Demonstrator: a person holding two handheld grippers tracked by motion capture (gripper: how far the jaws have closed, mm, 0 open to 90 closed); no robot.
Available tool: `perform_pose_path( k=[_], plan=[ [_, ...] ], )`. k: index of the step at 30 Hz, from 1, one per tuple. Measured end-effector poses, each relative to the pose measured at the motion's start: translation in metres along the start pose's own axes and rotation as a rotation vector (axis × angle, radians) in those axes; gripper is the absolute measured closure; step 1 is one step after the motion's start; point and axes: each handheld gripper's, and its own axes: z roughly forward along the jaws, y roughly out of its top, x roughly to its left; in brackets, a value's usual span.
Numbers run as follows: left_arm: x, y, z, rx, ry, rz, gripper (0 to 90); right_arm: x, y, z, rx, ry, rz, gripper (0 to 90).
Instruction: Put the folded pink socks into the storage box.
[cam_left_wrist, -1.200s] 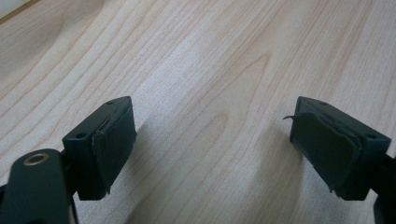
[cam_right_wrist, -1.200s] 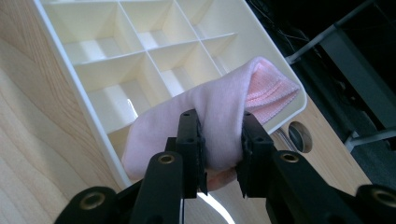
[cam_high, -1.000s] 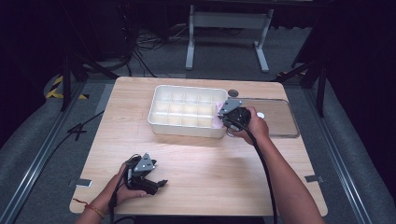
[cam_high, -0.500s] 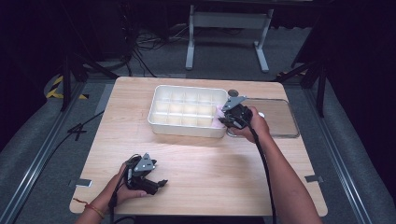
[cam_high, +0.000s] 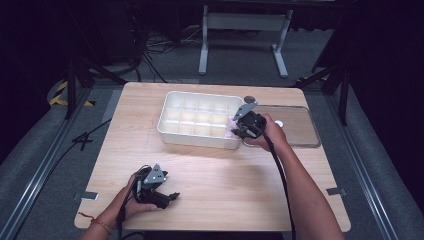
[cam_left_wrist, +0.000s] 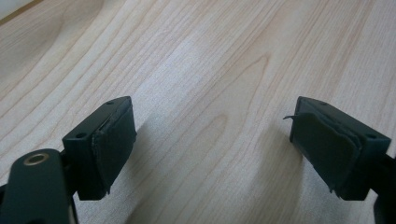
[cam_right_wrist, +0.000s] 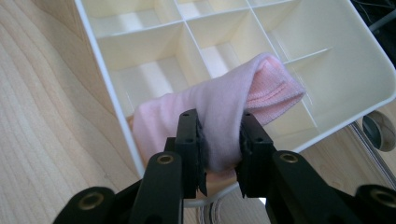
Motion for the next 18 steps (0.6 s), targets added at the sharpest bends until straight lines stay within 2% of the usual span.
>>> perform_pose_path(
  k=[5, 8, 12, 18],
  plan=[
    [0.0, 0.0, 0.0, 0.0, 0.0, 0.0, 14.5, 0.0, 0.001, 0.005, 0.028, -0.008, -0.005, 74.6],
    [0.0, 0.0, 0.0, 0.001, 0.0, -0.001, 14.5, 0.0, 0.002, 0.007, 0.039, 0.009, -0.016, 74.8],
    [0.0, 0.0, 0.0, 0.0, -0.001, 0.0, 14.5, 0.005, 0.005, 0.017, 0.106, 0.031, -0.045, 75.2],
    [0.0, 0.0, 0.0, 0.0, -0.001, 0.002, 14.5, 0.002, 0.008, 0.019, 0.136, 0.054, -0.041, 75.7]
  ],
)
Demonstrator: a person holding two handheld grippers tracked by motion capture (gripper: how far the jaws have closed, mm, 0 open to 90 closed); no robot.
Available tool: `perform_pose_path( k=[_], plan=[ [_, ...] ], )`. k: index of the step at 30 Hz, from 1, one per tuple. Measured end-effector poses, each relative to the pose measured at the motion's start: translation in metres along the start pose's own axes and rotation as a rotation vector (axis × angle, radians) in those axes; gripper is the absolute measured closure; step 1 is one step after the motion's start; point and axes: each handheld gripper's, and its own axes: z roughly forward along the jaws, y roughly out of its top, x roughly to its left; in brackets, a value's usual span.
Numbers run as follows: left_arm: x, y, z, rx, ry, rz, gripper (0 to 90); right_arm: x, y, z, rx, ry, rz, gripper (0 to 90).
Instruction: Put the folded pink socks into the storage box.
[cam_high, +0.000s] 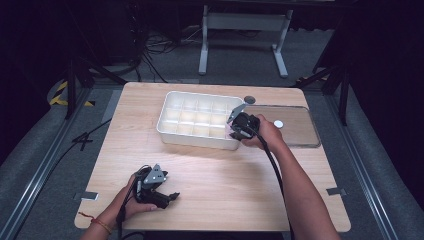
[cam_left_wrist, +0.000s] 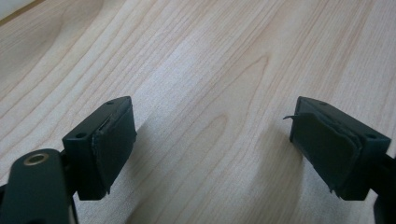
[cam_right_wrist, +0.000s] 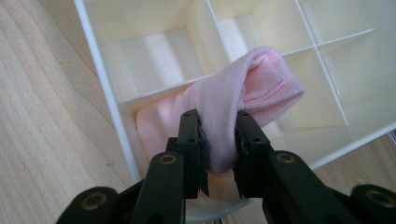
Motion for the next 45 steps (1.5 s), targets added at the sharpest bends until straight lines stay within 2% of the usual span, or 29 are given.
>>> perform_pose_path(
  k=[3, 5, 9, 14, 18, 19, 23, 27, 29, 32, 33, 34, 35, 37, 42, 45],
  plan=[
    [0.0, 0.0, 0.0, 0.003, 0.0, 0.003, 14.5, -0.003, 0.003, 0.002, 0.029, 0.015, -0.003, 76.0],
    [0.0, 0.0, 0.0, 0.003, 0.0, 0.003, 14.5, -0.005, 0.006, 0.003, 0.051, 0.031, 0.012, 76.0],
    [0.0, 0.0, 0.0, 0.003, 0.0, 0.003, 14.5, -0.007, 0.009, 0.003, 0.066, 0.047, 0.024, 73.7],
    [0.0, 0.0, 0.0, 0.005, -0.001, 0.003, 14.5, -0.011, 0.005, -0.004, 0.037, 0.046, 0.055, 63.7],
    [0.0, 0.0, 0.0, 0.001, -0.001, 0.001, 14.5, -0.013, 0.004, -0.014, -0.016, 0.03, 0.081, 54.0],
    [0.0, 0.0, 0.0, 0.002, -0.001, 0.001, 14.5, -0.014, 0.003, -0.016, -0.029, 0.035, 0.091, 53.3],
    [0.0, 0.0, 0.0, 0.003, -0.001, 0.005, 14.5, -0.021, 0.003, -0.02, -0.1, 0.053, 0.183, 50.9],
    [0.0, 0.0, 0.0, 0.005, -0.001, 0.004, 14.5, -0.025, 0.004, -0.01, -0.12, 0.041, 0.255, 45.9],
    [0.0, 0.0, 0.0, 0.002, 0.0, 0.003, 14.5, -0.027, 0.003, -0.003, -0.109, 0.058, 0.285, 42.4],
    [0.0, 0.0, 0.0, 0.0, 0.0, -0.001, 14.5, -0.029, 0.001, 0.003, -0.104, 0.073, 0.302, 44.7],
    [0.0, 0.0, 0.0, 0.0, 0.0, -0.001, 14.5, -0.029, 0.0, 0.005, -0.112, 0.092, 0.32, 49.1],
    [0.0, 0.0, 0.0, 0.0, 0.0, -0.001, 14.5, -0.028, 0.001, 0.004, -0.139, 0.118, 0.302, 60.5],
    [0.0, 0.0, 0.0, 0.0, 0.0, 0.002, 14.5, -0.027, 0.001, 0.0, -0.155, 0.123, 0.283, 65.9],
    [0.0, 0.0, 0.0, 0.003, -0.001, -0.001, 14.5, -0.026, 0.002, -0.002, -0.158, 0.127, 0.269, 68.6],
    [0.0, 0.0, 0.0, 0.003, -0.001, 0.003, 14.5, -0.021, 0.006, -0.011, -0.127, 0.135, 0.185, 79.4],
    [0.0, 0.0, 0.0, 0.003, -0.001, 0.002, 14.5, -0.019, 0.007, -0.011, -0.105, 0.136, 0.16, 81.3]
  ],
)
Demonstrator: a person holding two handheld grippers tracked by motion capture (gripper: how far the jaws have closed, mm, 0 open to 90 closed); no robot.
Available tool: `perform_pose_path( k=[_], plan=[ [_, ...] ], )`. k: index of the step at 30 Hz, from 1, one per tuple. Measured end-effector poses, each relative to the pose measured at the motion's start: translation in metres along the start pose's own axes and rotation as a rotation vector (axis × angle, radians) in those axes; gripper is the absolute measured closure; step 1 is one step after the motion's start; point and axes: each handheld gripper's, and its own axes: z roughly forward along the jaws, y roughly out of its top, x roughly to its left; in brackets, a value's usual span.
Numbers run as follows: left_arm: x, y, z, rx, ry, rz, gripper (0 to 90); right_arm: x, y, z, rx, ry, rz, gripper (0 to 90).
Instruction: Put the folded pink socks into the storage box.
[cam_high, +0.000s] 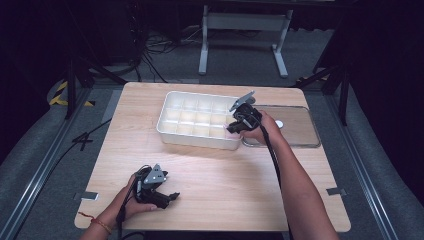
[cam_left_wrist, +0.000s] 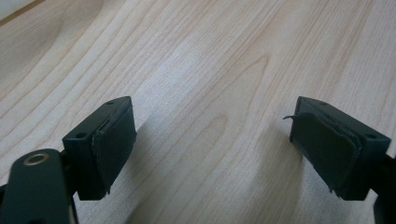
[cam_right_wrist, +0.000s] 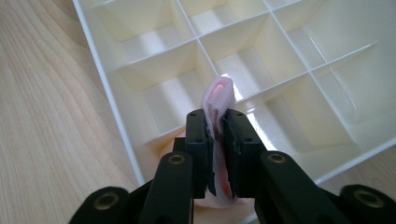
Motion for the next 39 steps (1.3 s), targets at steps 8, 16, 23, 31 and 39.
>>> perform_pose_path(
  k=[8, 16, 23, 31, 39],
  plan=[
    [0.0, 0.0, 0.0, -0.004, 0.002, 0.0, 14.5, 0.004, -0.001, 0.011, 0.111, -0.008, -0.051, 83.7],
    [0.0, 0.0, 0.0, 0.0, 0.002, 0.003, 14.5, 0.003, -0.002, 0.024, 0.166, -0.018, -0.01, 84.4],
    [0.0, 0.0, 0.0, 0.0, 0.002, 0.004, 14.5, 0.0, -0.004, 0.028, 0.167, -0.006, 0.024, 84.7],
    [0.0, 0.0, 0.0, 0.0, 0.003, 0.004, 14.5, 0.004, -0.002, 0.03, 0.193, -0.032, 0.016, 84.8],
    [0.0, 0.0, 0.0, 0.001, 0.005, 0.004, 14.5, 0.003, -0.003, 0.025, 0.178, -0.06, -0.002, 84.3]
  ],
)
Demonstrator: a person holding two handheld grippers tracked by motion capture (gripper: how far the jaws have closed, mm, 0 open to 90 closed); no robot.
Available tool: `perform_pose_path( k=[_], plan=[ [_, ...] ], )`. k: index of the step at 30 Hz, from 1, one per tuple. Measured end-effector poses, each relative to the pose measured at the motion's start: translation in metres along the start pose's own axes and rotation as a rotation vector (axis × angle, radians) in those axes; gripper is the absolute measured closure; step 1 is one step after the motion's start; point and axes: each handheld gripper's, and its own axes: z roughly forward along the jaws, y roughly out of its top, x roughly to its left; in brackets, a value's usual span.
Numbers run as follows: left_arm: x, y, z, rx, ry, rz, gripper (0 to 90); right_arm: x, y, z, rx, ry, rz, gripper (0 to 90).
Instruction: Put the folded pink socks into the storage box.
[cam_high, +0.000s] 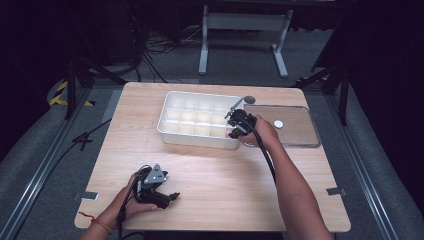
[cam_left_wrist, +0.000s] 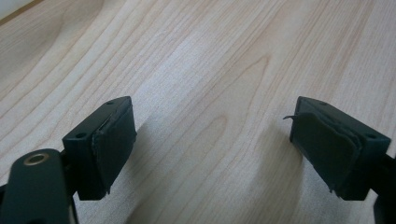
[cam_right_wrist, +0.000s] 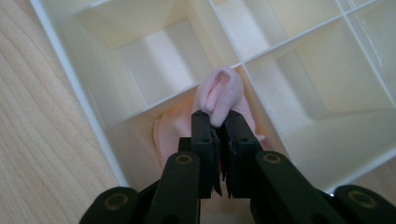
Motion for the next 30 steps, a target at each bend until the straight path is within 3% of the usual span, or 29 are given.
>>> perform_pose_path(
  k=[10, 16, 25, 30],
  plan=[
    [0.0, 0.0, 0.0, 0.001, 0.0, -0.001, 14.5, 0.0, -0.002, -0.009, -0.031, -0.014, 0.003, 83.2],
    [0.0, 0.0, 0.0, 0.004, -0.003, -0.005, 14.5, -0.001, -0.007, -0.021, -0.09, -0.009, 0.026, 79.2],
    [0.0, 0.0, 0.0, 0.0, 0.0, -0.001, 14.5, 0.005, -0.018, -0.041, -0.194, -0.034, 0.049, 66.0],
    [0.0, 0.0, 0.0, 0.001, 0.0, 0.0, 14.5, 0.013, -0.025, -0.057, -0.24, -0.044, 0.032, 61.4]
  ],
)
